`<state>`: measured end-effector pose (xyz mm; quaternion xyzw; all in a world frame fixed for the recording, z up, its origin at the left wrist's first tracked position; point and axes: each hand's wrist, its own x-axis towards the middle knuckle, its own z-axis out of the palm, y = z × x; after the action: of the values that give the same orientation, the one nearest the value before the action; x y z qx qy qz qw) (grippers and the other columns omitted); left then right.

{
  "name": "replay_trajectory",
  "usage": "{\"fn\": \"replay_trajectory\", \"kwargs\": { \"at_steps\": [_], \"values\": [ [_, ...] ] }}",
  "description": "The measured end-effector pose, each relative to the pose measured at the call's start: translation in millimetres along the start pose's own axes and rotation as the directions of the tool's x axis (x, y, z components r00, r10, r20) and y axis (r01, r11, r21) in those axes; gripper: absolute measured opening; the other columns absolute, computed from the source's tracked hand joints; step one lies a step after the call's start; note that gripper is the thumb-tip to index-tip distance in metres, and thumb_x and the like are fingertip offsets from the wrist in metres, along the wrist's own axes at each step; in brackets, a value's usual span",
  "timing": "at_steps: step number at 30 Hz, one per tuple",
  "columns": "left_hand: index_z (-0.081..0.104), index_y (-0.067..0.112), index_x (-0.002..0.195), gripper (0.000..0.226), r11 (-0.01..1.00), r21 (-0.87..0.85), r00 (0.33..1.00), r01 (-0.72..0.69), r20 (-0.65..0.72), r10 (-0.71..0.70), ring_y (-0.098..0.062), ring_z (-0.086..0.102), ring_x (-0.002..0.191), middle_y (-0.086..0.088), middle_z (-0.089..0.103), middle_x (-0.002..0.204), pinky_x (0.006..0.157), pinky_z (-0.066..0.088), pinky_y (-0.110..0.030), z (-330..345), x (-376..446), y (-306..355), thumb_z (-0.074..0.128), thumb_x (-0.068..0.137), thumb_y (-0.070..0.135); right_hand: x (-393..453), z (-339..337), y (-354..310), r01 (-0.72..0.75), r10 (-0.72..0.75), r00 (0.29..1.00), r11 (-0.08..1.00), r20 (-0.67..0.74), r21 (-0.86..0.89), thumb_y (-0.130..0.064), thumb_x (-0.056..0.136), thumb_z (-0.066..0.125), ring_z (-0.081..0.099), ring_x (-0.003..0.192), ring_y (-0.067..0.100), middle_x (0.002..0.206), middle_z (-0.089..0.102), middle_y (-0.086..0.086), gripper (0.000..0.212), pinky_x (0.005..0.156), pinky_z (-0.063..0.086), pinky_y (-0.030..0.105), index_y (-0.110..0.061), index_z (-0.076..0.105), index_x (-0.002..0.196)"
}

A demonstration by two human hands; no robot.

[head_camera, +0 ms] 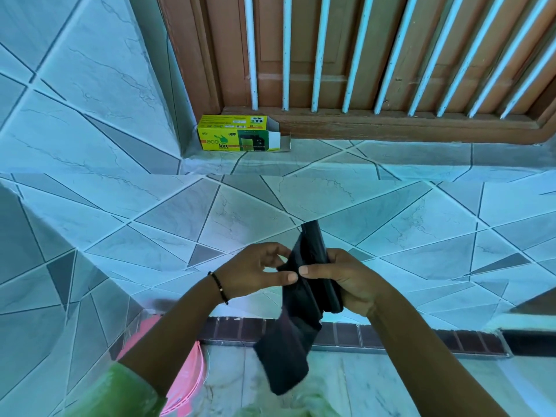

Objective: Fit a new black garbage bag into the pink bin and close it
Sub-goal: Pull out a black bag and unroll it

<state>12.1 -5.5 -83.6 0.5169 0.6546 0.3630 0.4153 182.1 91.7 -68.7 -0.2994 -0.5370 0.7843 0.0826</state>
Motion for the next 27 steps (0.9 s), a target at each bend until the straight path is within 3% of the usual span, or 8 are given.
{"fn": "replay_trajectory", "kwargs": {
  "at_steps": [2,6,10,15,20,27],
  "values": [
    [0.065,0.024,0.087,0.018,0.999,-0.051,1.0,-0.015,-0.021,0.014,-0.011,0.064,0.079,-0.004,0.071,0.085,0.081,0.051,-0.026,-2,-1,-2,0.075,0.073,0.026,-2,-3,0,-0.002,0.002,1.0,1.0,-0.016,0.014,-0.002,0.074,0.069,0.068,0.084,0.028,0.092,0.072,0.014,0.022,0.075,0.056,0.032,-0.001,0.069,0.096],
    [0.065,0.017,0.075,0.008,0.997,-0.08,0.998,-0.018,-0.064,0.013,0.001,0.057,0.057,0.014,0.065,0.059,0.057,0.046,-0.012,-12,-6,2,0.073,0.076,0.016,-7,-14,-4,0.008,-0.005,0.998,0.999,-0.069,0.038,-0.004,0.072,0.068,0.069,0.074,0.024,0.085,0.073,0.012,0.019,0.065,0.057,0.029,-0.002,0.069,0.091],
    [0.065,0.025,0.069,0.012,0.999,0.013,0.994,-0.038,-0.101,0.039,0.007,0.057,0.058,0.019,0.066,0.06,0.06,0.043,-0.006,-26,-13,7,0.073,0.076,0.019,-12,-25,-9,0.023,-0.015,0.989,0.998,-0.145,0.053,-0.001,0.078,0.063,0.069,0.063,0.02,0.075,0.072,0.01,0.01,0.058,0.056,0.028,-0.001,0.067,0.088],
    [0.069,0.016,0.07,0.01,0.998,0.046,0.987,-0.041,-0.151,0.048,-0.006,0.058,0.06,-0.003,0.069,0.068,0.06,0.045,-0.01,-37,-20,11,0.073,0.075,0.024,-16,-35,-10,0.045,-0.052,0.971,0.998,-0.234,-0.033,-0.009,0.077,0.068,0.066,0.071,0.024,0.081,0.07,0.012,0.014,0.071,0.054,0.033,-0.004,0.069,0.09],
    [0.067,0.017,0.069,0.013,0.992,0.117,0.981,-0.043,-0.182,0.064,-0.005,0.053,0.052,0.001,0.065,0.059,0.054,0.041,-0.011,-40,-25,15,0.073,0.075,0.026,-19,-35,-11,0.091,-0.1,0.964,0.995,-0.247,-0.048,-0.006,0.079,0.066,0.065,0.052,0.015,0.061,0.069,0.003,0.002,0.047,0.05,0.021,-0.005,0.067,0.081],
    [0.061,0.028,0.065,0.017,0.968,0.247,0.981,-0.033,-0.176,0.079,0.002,0.054,0.052,0.019,0.06,0.052,0.054,0.037,-0.005,-49,-33,11,0.069,0.08,0.029,-22,-38,-15,0.106,-0.111,0.969,0.994,-0.222,-0.032,-0.015,0.064,0.074,0.069,0.078,0.025,0.088,0.073,0.012,0.031,0.065,0.057,0.03,-0.003,0.069,0.093]
  ]
}}
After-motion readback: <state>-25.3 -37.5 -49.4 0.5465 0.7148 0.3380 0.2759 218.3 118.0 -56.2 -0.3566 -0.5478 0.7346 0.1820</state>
